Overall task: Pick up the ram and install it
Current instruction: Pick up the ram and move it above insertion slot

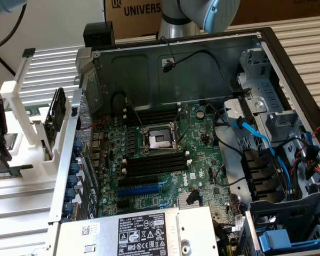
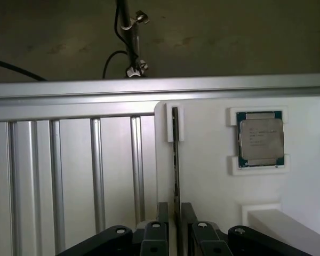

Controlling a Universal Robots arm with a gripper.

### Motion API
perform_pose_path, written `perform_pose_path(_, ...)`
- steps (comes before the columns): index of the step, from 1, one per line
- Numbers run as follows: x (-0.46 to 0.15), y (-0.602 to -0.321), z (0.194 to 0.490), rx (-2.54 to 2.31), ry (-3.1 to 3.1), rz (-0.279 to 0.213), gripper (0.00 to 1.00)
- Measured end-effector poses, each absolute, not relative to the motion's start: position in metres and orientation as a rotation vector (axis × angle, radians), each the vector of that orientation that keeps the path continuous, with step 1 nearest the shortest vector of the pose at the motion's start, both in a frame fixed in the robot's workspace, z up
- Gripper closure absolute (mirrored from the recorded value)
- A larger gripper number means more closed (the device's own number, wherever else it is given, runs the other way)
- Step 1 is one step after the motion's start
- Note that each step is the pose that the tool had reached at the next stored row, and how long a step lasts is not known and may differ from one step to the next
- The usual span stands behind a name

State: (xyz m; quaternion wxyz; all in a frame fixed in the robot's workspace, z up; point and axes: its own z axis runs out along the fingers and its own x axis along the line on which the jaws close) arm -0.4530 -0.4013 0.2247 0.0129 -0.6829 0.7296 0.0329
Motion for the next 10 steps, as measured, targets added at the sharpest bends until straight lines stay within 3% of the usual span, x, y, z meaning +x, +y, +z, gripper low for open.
perform_pose_path(10, -0.4507, -0.3994, 0.2218, -2.130, 2.272, 0.103, 0.76)
